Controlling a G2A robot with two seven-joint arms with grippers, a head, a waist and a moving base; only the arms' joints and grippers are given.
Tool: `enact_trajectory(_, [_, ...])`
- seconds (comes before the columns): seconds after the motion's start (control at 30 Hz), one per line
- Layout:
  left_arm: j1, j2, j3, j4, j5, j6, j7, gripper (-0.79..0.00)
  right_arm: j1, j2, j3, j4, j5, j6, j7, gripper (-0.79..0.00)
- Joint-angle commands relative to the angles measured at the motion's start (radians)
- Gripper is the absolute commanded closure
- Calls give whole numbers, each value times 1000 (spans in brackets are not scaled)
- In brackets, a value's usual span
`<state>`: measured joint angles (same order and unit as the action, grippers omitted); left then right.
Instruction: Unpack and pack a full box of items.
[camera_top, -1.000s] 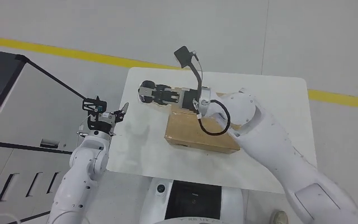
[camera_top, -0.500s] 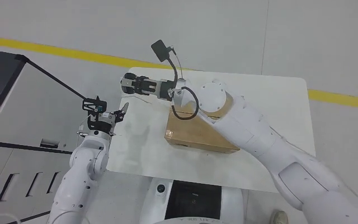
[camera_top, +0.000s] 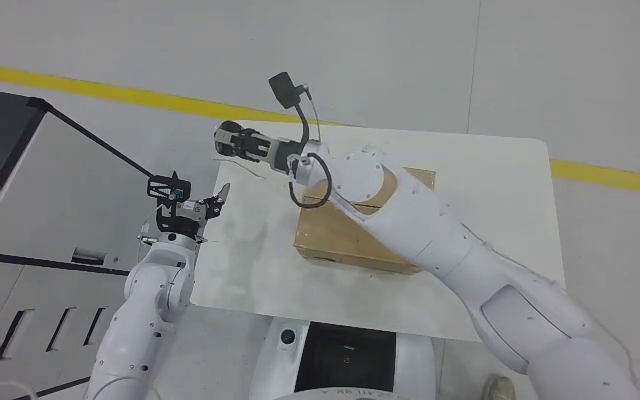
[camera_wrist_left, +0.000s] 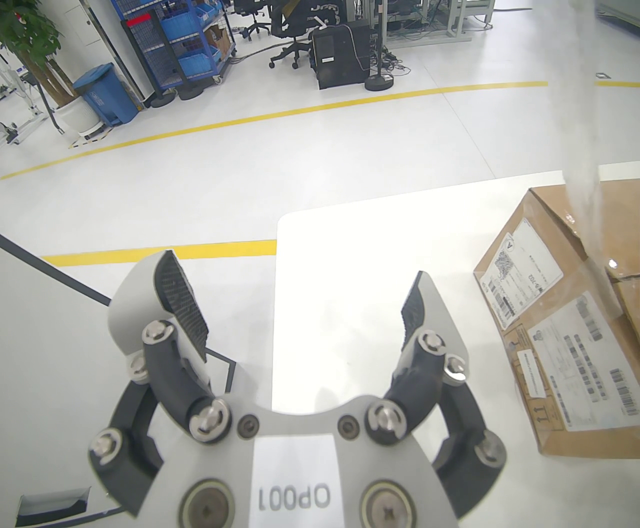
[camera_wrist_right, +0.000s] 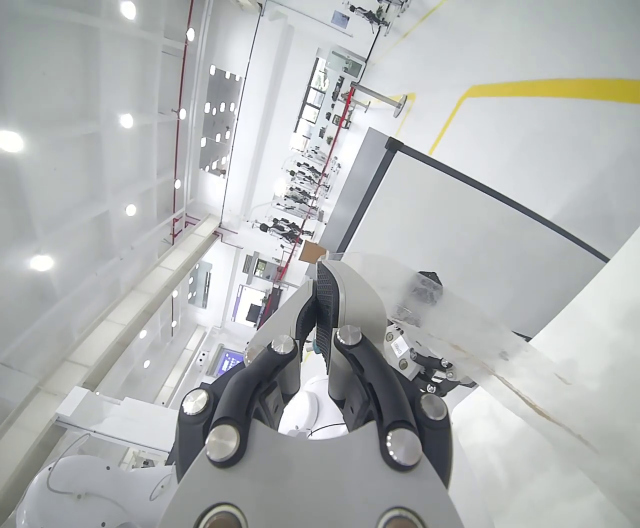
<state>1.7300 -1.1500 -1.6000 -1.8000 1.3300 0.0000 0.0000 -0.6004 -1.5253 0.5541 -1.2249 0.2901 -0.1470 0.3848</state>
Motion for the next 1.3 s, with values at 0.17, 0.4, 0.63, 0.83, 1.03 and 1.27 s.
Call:
enact_trajectory(0.17, [0,0,0,0,0,0,0,-785,25,-39,-15,54,18,1,38,0])
enact_trajectory(0.4, [0,0,0,0,0,0,0,-785,45,-78,-18,120,56,-30,68,-148])
enact_trajectory(0.63, [0,0,0,0,0,0,0,-785,51,-113,-23,172,60,-55,73,-382])
enact_trajectory(0.83, [0,0,0,0,0,0,0,-785,49,-133,-16,202,55,-69,86,-366])
enact_trajectory(1.03, [0,0,0,0,0,0,0,-785,40,-140,14,199,40,-95,90,-363])
enact_trajectory(1.27, [-4,-1,0,-4,-10,-7,-4,-785,-29,-99,127,89,1,-170,140,-357])
